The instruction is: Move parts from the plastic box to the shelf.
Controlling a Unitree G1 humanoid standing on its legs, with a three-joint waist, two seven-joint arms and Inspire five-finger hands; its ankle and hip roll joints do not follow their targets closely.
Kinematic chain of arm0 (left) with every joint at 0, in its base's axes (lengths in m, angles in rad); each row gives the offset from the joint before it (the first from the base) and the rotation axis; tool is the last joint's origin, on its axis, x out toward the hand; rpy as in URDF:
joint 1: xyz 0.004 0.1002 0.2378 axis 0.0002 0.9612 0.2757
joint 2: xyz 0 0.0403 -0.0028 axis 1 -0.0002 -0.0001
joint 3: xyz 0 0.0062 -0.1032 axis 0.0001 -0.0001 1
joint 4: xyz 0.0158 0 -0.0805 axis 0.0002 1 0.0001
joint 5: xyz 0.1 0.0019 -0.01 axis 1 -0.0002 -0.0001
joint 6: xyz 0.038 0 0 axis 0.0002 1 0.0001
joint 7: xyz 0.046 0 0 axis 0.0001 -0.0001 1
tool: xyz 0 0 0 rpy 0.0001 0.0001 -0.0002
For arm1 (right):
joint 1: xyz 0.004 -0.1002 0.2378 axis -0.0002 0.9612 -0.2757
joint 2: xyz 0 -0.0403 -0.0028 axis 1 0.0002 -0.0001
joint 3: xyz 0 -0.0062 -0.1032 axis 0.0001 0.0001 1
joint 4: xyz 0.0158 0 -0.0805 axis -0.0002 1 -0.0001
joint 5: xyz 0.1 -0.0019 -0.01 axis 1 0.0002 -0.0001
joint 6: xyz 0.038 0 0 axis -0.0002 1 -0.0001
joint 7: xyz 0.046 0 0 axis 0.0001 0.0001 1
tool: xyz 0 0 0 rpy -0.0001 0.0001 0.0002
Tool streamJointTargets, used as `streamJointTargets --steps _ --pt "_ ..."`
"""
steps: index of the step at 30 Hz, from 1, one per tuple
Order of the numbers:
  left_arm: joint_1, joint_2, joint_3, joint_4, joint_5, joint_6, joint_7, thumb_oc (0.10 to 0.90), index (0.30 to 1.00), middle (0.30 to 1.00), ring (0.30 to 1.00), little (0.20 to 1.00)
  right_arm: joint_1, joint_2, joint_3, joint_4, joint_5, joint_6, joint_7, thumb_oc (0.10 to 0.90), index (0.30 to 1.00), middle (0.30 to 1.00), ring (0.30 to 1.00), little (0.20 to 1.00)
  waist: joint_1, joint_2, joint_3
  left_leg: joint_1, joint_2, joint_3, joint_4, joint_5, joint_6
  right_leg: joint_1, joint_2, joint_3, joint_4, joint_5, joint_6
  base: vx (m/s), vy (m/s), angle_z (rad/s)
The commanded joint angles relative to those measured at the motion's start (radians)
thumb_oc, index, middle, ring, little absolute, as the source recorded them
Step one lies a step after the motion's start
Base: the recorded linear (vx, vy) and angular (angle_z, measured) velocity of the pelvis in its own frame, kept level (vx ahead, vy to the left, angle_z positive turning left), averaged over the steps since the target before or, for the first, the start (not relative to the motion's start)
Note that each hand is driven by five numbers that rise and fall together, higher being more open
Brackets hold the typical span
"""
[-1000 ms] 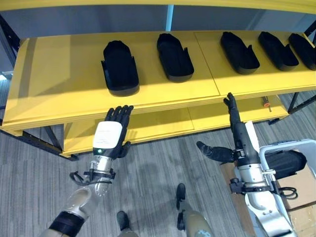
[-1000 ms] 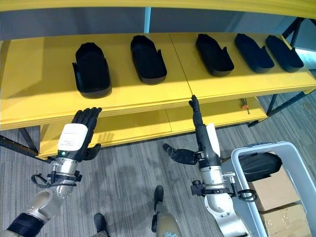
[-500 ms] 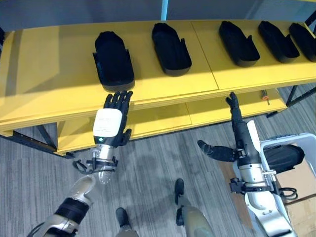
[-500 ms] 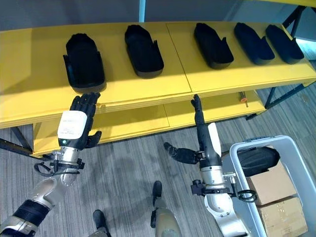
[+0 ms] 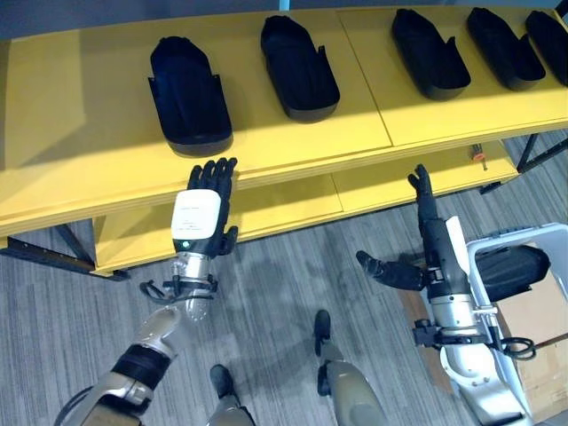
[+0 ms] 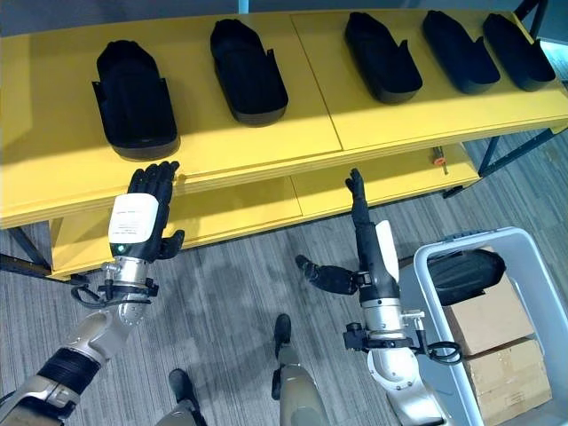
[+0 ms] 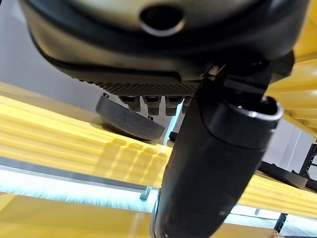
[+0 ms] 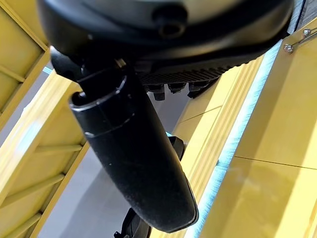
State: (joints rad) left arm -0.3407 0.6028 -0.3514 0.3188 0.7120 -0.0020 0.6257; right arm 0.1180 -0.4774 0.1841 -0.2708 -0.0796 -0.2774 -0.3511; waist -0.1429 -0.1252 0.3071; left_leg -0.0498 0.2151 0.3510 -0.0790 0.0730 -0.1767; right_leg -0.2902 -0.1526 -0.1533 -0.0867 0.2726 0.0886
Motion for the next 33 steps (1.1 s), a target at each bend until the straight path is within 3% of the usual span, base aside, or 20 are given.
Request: streamJointTargets --steps 1,33 --pt "-0.175 0.017 0.007 0.017 -0.008 -0.017 0.105 0.900 1.000 1.000 1.000 1.000 -0.069 -0.018 -0.058 -0.146 -0.040 -0.101 -0.062 0.900 1.000 1.000 1.000 1.000 -0.013 -0.002 -0.003 -0.039 0.015 -0.005 -0.003 0.061 0.042 0.138 -0.068 -0.036 0.015 -0.091 0.128 0.00 0.000 0.00" --pt "-0.353 -0.015 -0.055 0.334 -0.122 0.031 0.139 0.900 1.000 1.000 1.000 1.000 -0.043 -0.045 -0.033 -0.169 -0.014 -0.121 -0.061 0.900 1.000 1.000 1.000 1.000 -0.037 -0.032 0.028 -0.059 0.014 0.004 0.005 0.069 0.042 0.105 -0.066 -0.015 0.024 -0.083 0.128 0.00 0.002 -0.01"
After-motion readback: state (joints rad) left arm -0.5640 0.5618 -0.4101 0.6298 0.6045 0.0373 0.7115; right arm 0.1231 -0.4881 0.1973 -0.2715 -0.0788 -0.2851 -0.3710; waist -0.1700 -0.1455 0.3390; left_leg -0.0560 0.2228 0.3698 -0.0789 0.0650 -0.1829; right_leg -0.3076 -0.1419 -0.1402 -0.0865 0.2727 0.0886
